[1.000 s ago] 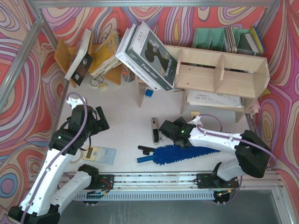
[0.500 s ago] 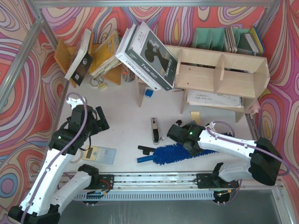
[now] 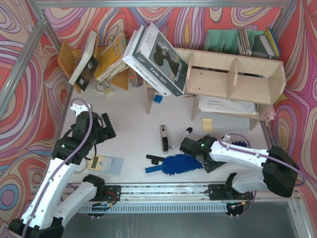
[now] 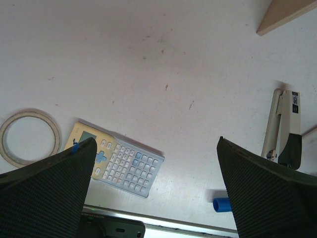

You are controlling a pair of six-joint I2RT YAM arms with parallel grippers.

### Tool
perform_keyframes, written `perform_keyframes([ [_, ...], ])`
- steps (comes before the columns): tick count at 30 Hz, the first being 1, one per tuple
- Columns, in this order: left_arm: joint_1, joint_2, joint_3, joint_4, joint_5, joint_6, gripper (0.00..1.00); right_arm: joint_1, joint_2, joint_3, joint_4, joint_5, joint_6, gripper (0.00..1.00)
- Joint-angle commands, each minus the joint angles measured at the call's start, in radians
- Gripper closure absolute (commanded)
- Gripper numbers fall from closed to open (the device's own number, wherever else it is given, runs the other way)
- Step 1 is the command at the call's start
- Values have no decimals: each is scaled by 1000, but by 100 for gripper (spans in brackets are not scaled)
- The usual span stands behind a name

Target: Dust the bookshelf with a duster

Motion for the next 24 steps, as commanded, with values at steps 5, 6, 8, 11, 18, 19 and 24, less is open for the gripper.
perform_keyframes([
  [5, -3, -4, -12, -16, -18, -8, 2, 5, -6, -110, 150, -17, 63, 5],
  [6, -3, -2, -11, -16, -17, -8, 1, 6, -5, -114, 164, -9, 54, 7],
  [8, -3, -2, -11, -16, -17, -8, 1, 5, 1, -117, 168, -4, 60, 9],
  [11, -3, -2, -10, -16, -18, -8, 2, 6, 16, -114, 156, -3, 78, 16],
  [18, -3, -8, -12, -16, -23, -10, 1, 6, 22, -129, 149, 0, 102, 41],
  [19, -3, -7, -12, -16, -22, -10, 1, 6, 18, -133, 151, -2, 107, 43],
  [24, -3, 2, -11, -15, -17, -8, 2, 5, -18, -159, 153, 1, 139, 58],
])
